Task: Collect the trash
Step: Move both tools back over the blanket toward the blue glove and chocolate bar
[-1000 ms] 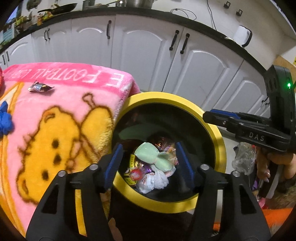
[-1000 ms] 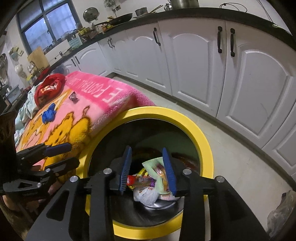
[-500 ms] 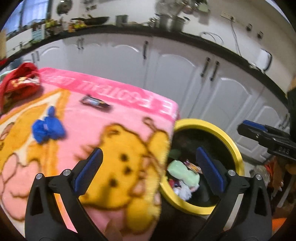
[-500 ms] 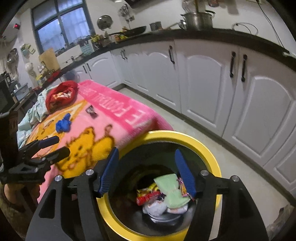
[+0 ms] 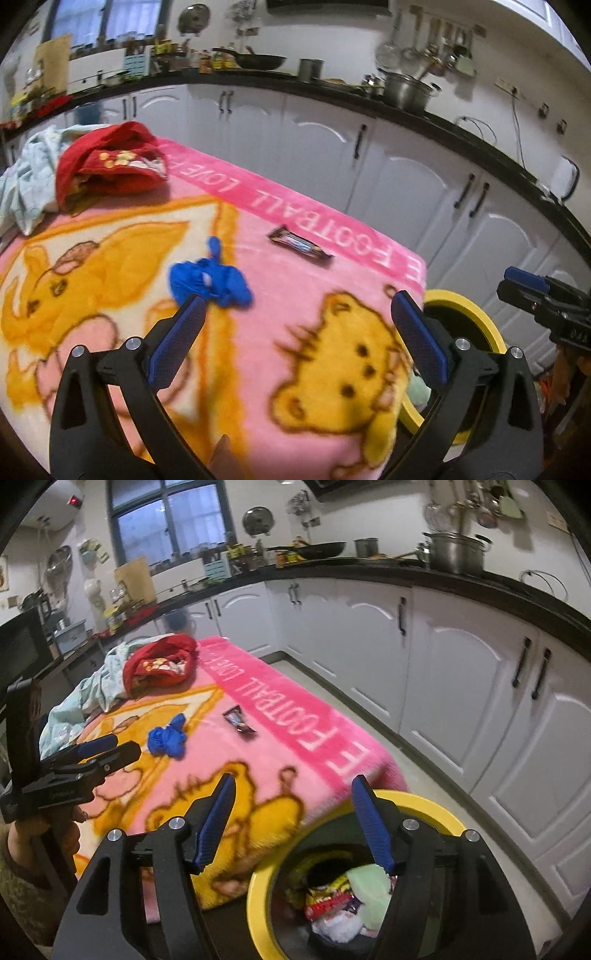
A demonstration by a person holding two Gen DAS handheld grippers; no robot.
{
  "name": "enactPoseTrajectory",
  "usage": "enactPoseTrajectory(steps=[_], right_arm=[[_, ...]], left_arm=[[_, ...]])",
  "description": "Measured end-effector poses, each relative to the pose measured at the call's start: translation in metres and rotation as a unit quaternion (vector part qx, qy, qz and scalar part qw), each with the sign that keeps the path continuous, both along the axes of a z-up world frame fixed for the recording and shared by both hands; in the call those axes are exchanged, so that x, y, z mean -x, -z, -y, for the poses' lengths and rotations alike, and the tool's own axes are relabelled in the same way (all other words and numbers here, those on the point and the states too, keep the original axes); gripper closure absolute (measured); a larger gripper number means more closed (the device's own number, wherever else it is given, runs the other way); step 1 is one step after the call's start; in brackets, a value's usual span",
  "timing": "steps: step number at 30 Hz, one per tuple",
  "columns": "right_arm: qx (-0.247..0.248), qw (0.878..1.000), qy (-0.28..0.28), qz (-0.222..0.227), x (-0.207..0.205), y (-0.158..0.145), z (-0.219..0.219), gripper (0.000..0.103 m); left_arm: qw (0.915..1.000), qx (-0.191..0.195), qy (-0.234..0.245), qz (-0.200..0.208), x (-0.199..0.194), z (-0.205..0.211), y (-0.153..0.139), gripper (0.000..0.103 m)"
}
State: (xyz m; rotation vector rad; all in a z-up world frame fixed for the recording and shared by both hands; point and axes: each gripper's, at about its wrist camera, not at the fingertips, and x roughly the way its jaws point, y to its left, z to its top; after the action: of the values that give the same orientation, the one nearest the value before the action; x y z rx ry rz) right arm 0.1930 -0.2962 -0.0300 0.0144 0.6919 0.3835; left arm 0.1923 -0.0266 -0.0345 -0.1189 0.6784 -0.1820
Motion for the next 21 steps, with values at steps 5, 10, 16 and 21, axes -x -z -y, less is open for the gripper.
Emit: enactPoseTrajectory(steps=[5, 10, 16, 21], right_arm=[[0.010, 1.000, -0.020, 0.004, -0.011, -0.004, -0.025, 0.040], [0.020, 0.999, -0.034, 0.007, -0.023, -0.004, -0.044, 0.040], [0.029, 0.998, -0.047, 0.002, -0.042, 0.001, -0.064, 0.040], [0.038, 0.998, -0.056, -0.004, -0.059, 0.008, -0.079, 0.040]], left_arm=[[0.9996, 0.010, -0.025, 0.000, -0.007, -0.024, 0.001, 0.011], [0.9987, 0.019, -0.047, -0.004, -0.014, -0.044, 0.006, 0.011], [0.9977, 0.020, -0.063, -0.014, -0.024, -0.061, 0.014, 0.011], [0.9970, 0.021, -0.070, -0.024, -0.032, -0.070, 0.022, 0.011]])
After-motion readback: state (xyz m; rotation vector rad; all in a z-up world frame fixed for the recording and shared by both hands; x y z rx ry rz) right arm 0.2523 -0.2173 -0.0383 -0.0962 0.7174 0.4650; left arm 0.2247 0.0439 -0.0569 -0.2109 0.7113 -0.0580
